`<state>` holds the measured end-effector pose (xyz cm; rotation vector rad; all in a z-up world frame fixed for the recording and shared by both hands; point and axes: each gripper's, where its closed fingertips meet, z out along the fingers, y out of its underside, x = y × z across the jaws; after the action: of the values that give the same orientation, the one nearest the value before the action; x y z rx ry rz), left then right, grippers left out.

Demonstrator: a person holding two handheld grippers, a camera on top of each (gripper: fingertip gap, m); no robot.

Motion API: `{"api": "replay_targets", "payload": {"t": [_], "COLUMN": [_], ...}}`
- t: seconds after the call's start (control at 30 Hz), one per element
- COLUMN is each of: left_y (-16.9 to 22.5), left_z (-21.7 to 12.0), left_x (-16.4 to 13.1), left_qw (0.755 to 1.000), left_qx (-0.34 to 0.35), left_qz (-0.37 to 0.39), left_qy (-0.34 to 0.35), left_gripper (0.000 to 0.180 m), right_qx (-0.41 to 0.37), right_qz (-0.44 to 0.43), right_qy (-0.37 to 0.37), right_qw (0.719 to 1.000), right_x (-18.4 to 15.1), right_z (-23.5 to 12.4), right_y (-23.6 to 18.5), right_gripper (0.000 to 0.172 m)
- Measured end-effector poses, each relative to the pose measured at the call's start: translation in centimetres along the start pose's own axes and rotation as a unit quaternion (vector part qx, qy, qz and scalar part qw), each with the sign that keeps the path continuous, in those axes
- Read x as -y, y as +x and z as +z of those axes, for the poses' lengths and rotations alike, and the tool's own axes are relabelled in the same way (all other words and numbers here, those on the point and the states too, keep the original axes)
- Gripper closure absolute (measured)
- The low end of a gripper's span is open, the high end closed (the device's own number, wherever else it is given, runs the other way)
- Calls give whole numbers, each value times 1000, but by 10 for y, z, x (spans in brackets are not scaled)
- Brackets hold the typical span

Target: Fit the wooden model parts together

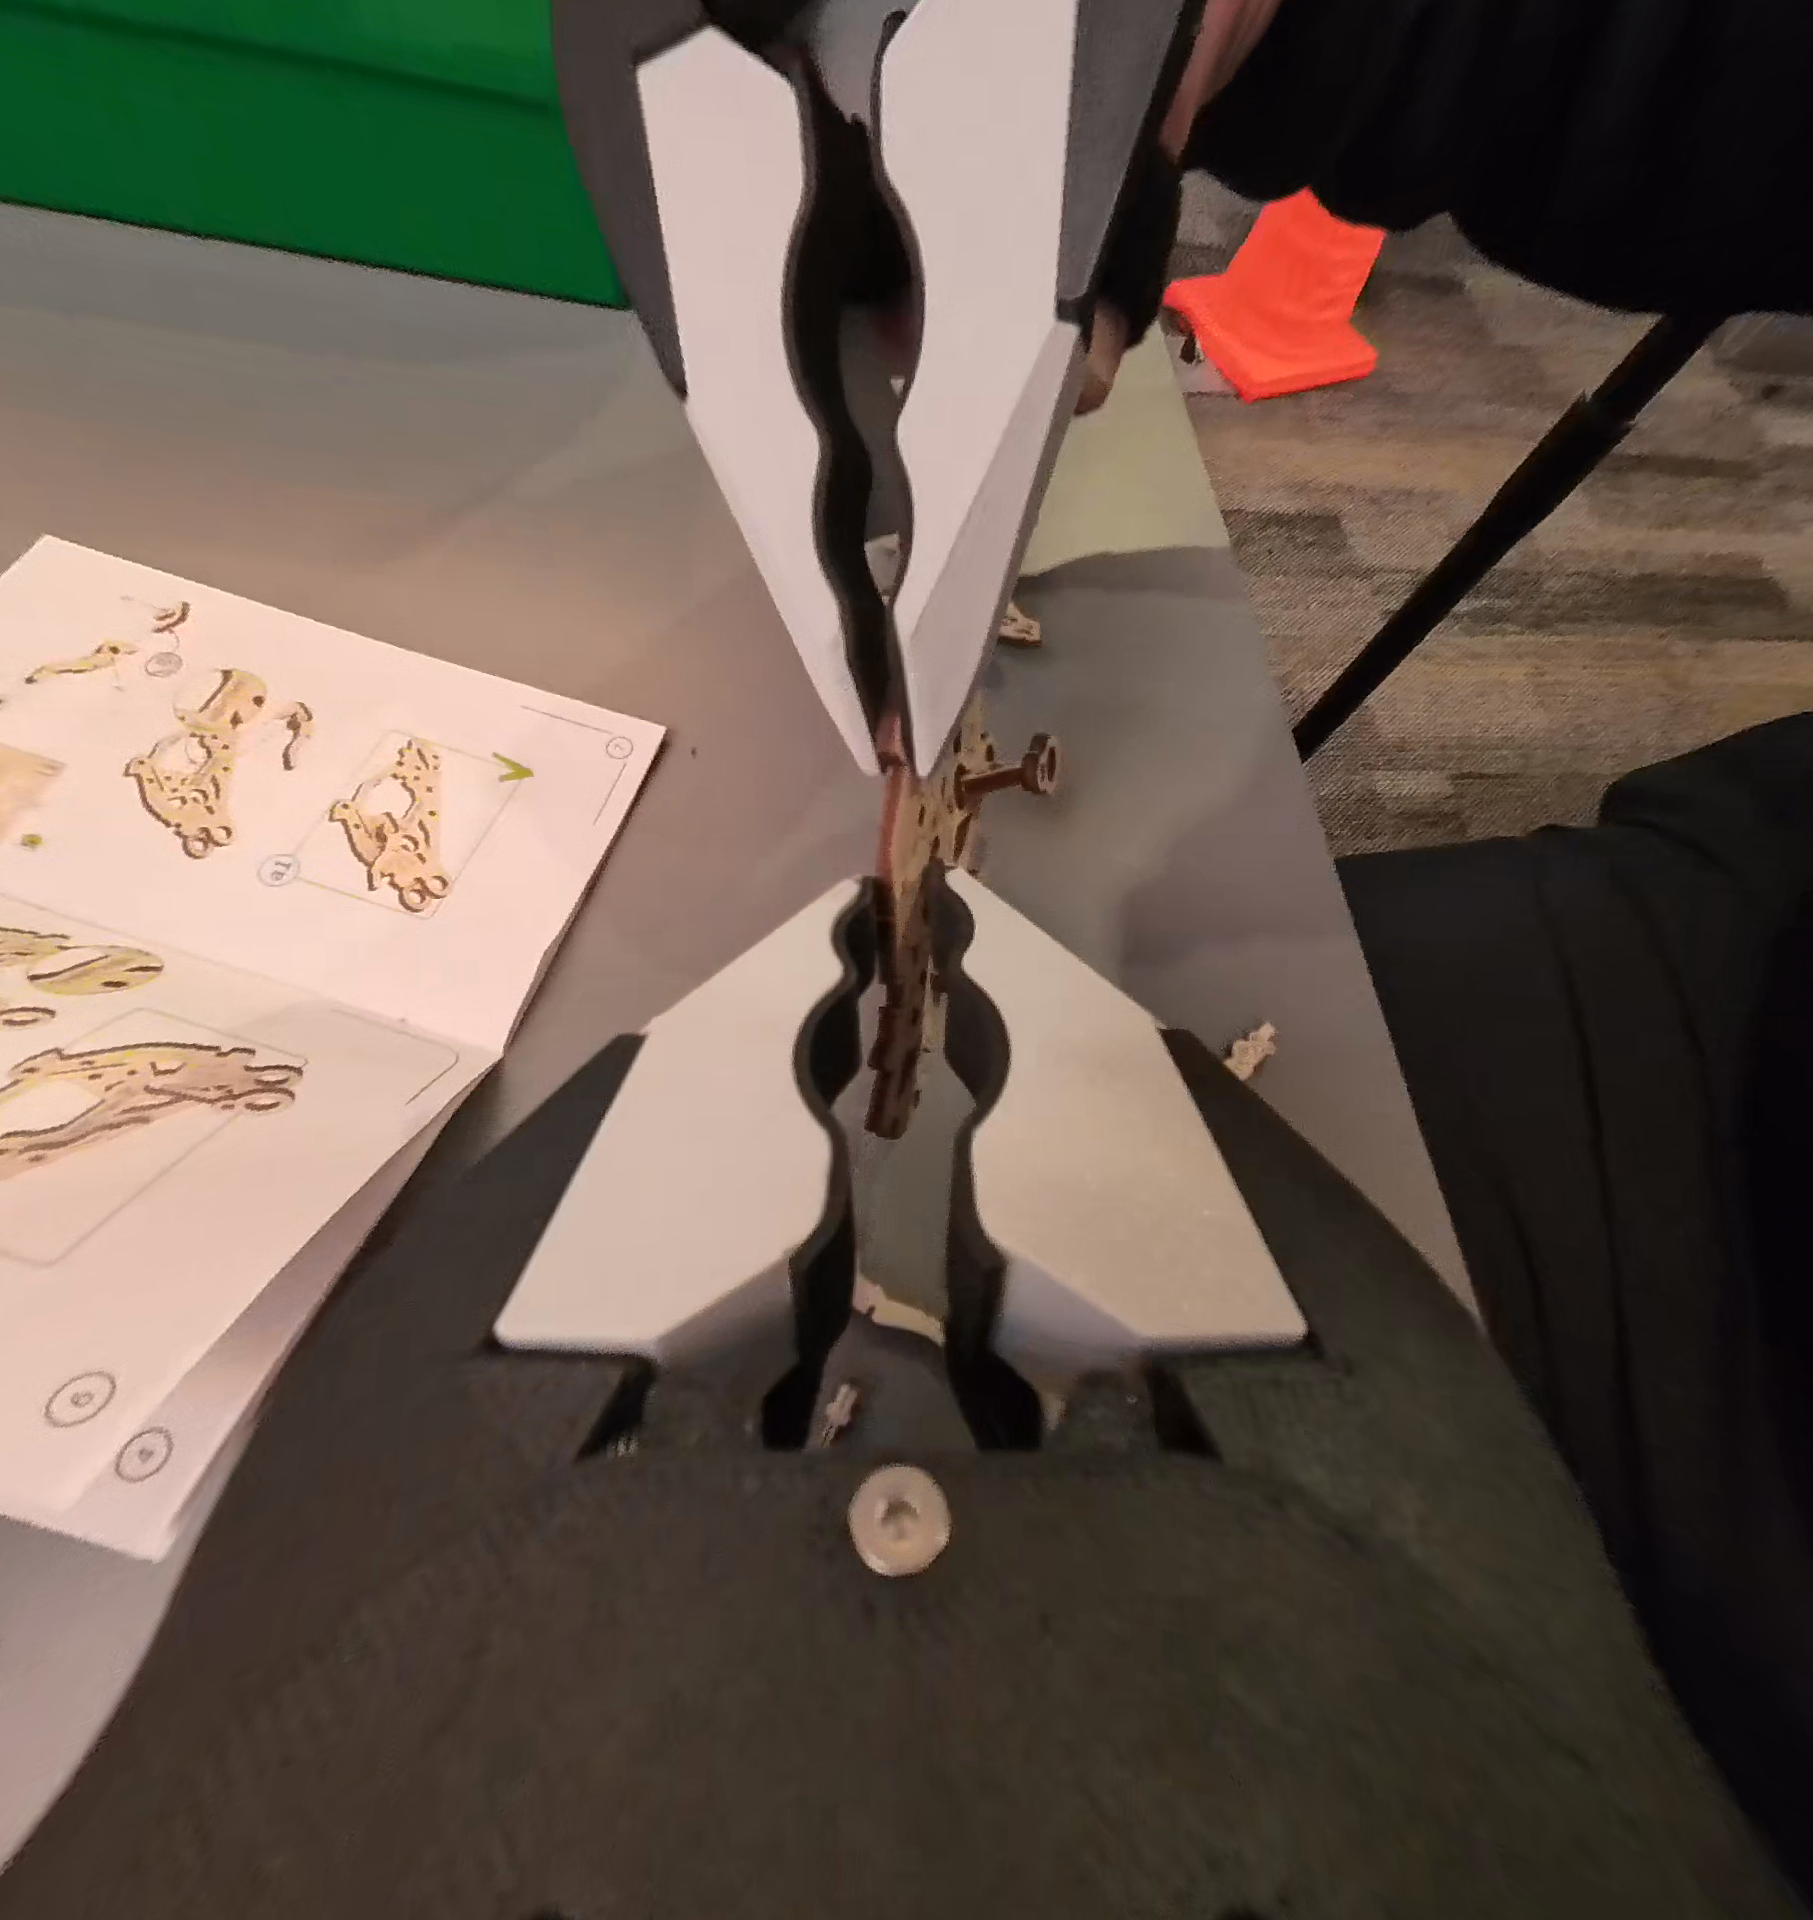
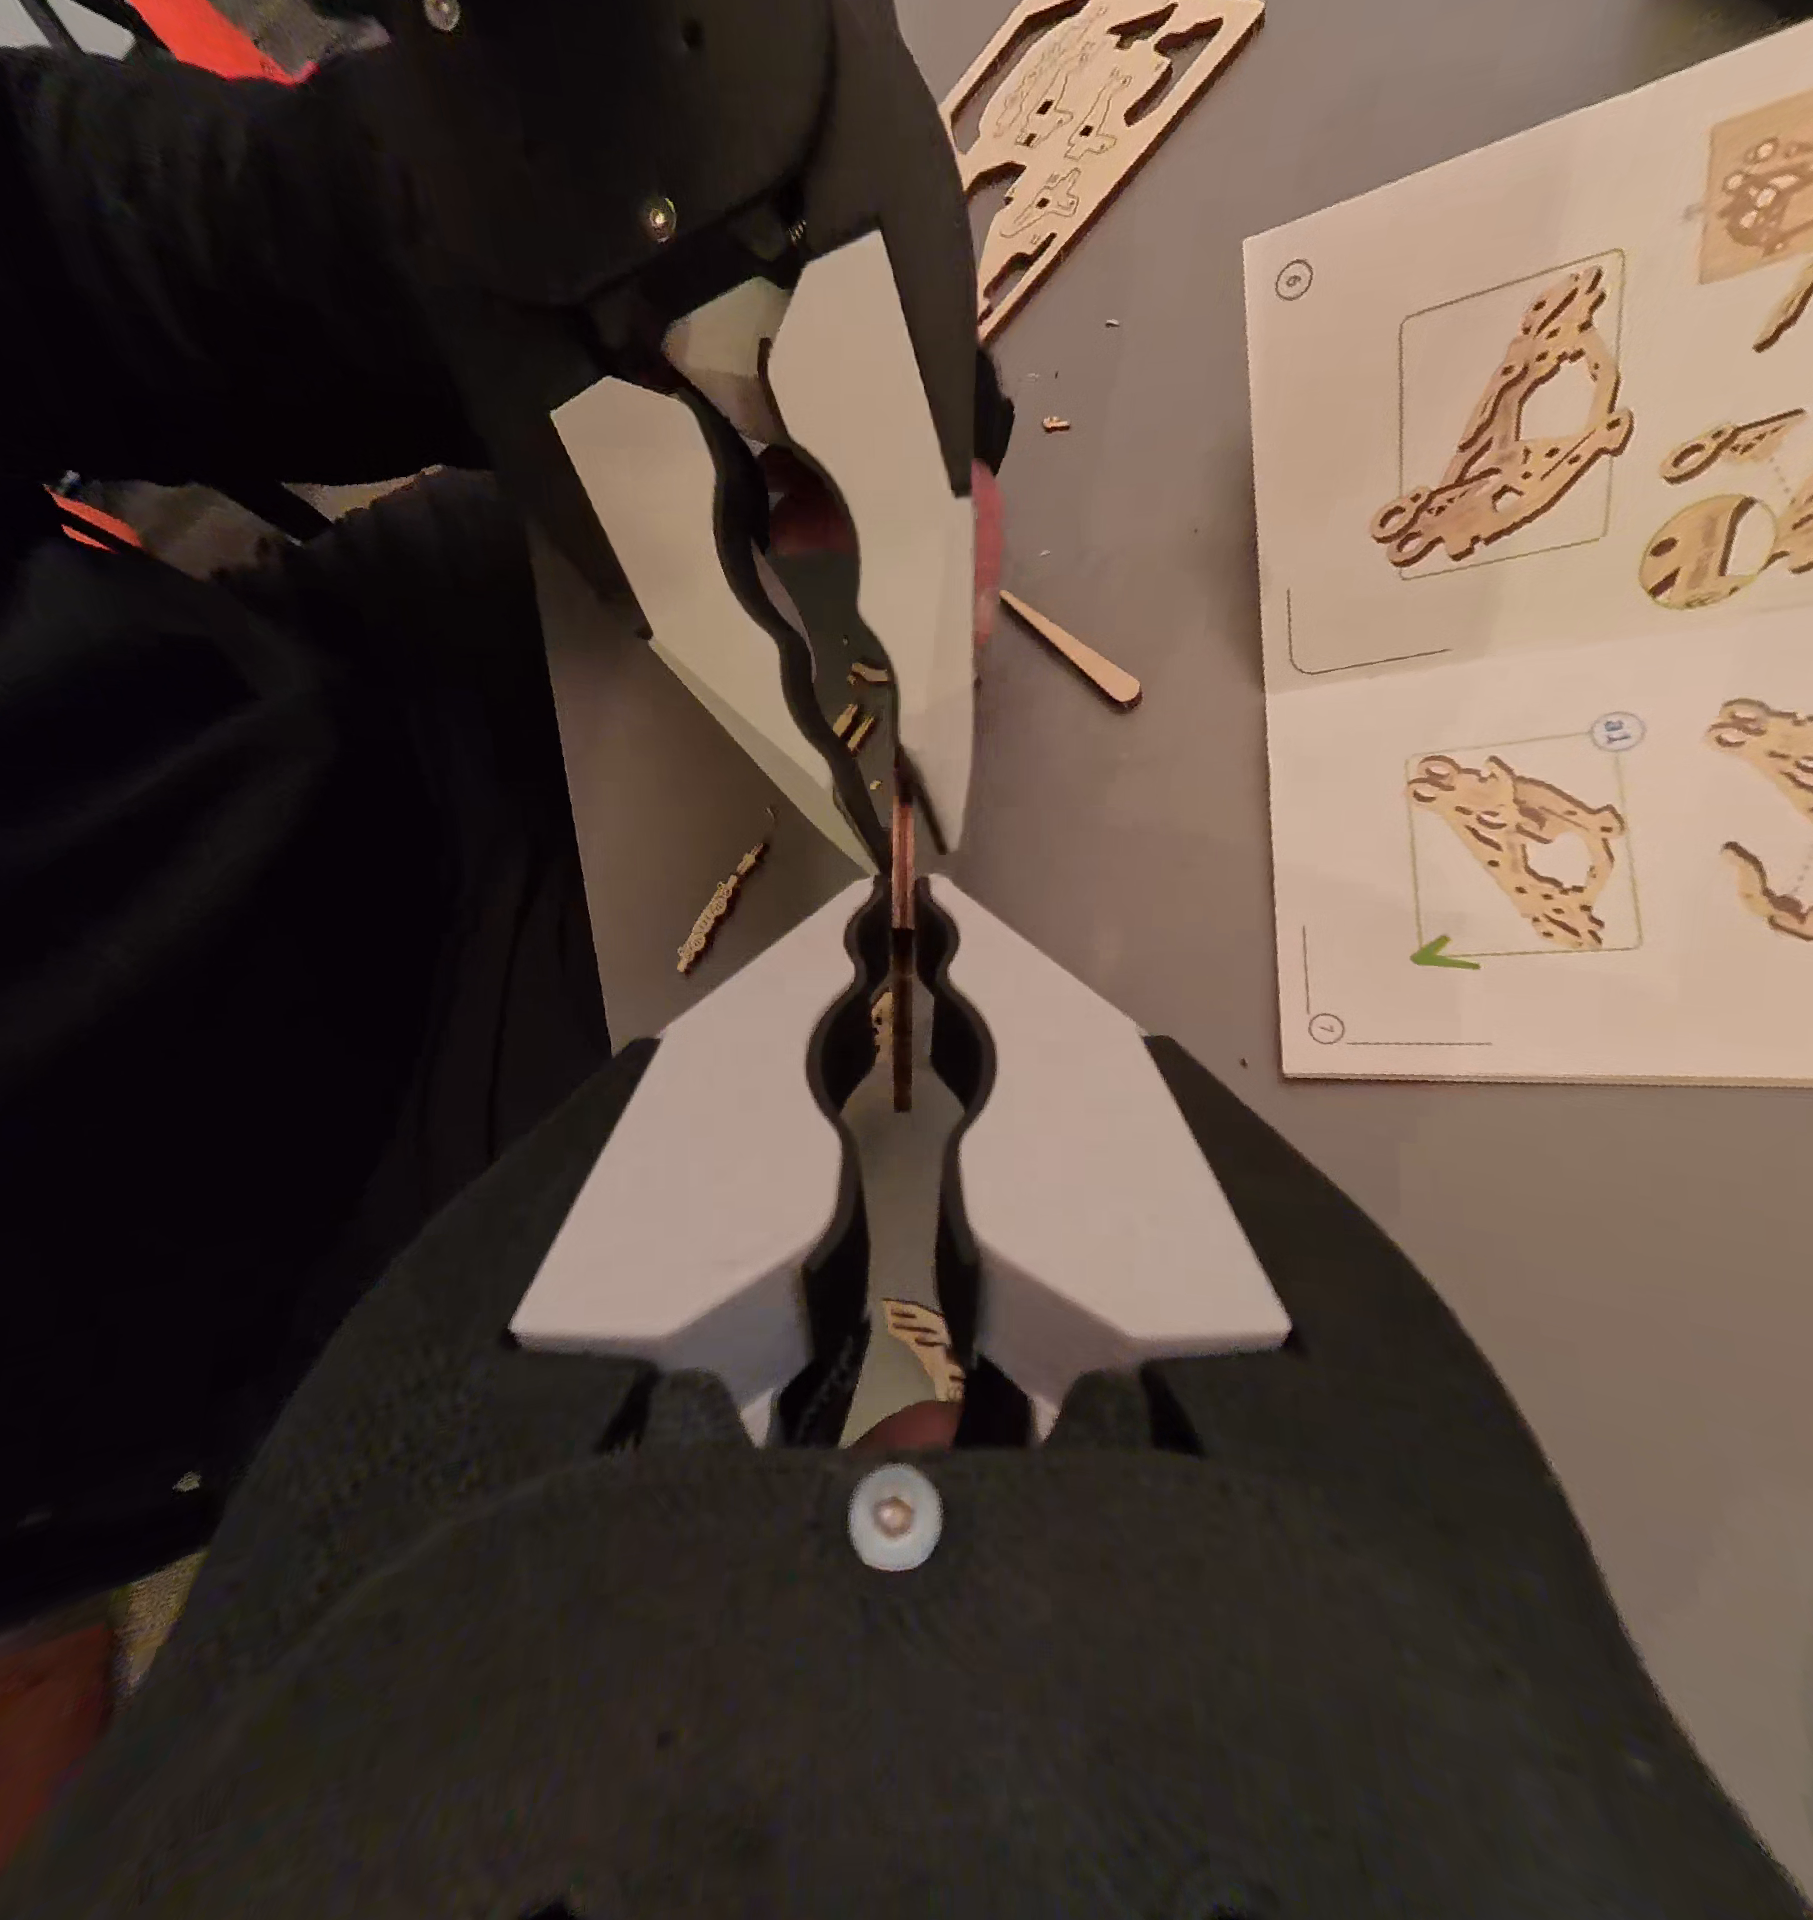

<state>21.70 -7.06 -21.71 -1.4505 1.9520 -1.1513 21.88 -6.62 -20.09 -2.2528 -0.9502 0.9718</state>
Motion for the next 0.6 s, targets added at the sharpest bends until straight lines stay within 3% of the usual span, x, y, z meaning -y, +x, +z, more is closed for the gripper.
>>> {"api": "replay_targets", "payload": {"t": [0.03,0.6], "left_y": [0,-13], "left_z": [0,2], "left_x": [0,9], "left_qw": [1000,994], "left_qx": [-2,-8], "left_qz": [-7,-92], "left_qy": [2,50], "left_gripper": [175,179], "right_qx": [-1,-80], "right_qz": [-5,-14], "right_qy": [-3,10], "right_qw": [1000,997], "right_x": [0,6], "right_z": [-1,-16], "right_y": [0,15], "right_gripper": [171,156]}}
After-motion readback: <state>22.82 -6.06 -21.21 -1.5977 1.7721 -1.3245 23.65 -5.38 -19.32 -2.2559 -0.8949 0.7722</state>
